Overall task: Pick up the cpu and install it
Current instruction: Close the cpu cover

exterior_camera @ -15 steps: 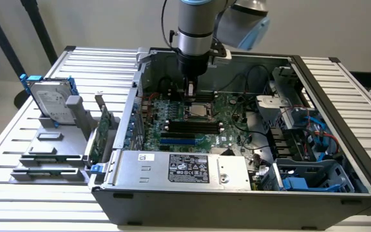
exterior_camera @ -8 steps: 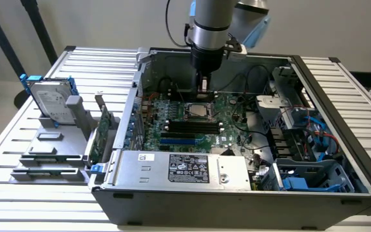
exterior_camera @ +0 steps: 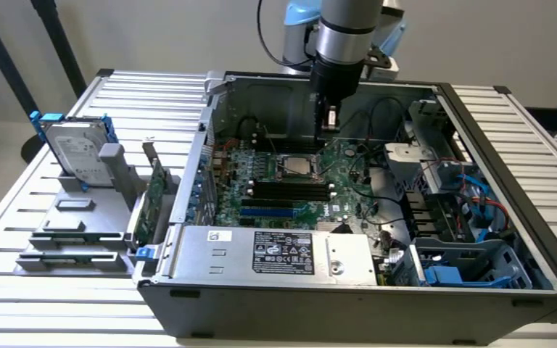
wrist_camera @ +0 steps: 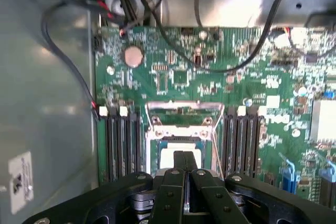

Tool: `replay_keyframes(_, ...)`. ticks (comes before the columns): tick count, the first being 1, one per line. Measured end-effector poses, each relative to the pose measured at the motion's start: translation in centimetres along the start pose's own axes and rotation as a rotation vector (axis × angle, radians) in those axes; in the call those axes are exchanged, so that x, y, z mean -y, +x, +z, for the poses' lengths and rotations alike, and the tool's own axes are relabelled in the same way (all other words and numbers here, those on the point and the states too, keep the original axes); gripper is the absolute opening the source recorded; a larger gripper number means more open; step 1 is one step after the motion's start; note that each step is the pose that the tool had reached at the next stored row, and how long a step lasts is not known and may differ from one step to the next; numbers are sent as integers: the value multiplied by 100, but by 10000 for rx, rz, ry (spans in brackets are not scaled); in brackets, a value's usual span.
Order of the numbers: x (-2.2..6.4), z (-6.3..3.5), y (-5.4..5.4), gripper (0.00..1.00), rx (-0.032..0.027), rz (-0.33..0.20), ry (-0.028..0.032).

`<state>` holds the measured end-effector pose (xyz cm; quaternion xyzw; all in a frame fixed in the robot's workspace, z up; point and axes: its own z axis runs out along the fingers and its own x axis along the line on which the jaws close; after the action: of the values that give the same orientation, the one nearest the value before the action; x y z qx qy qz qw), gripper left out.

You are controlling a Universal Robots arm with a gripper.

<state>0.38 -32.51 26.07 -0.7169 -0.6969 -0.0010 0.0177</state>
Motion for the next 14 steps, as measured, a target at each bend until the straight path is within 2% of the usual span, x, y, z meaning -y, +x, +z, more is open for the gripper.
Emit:
replay_keyframes(6,-270,-139,10,11,-56,-3,52)
replay_keyframes(14,-617,-135,20,11,-78,-34,74)
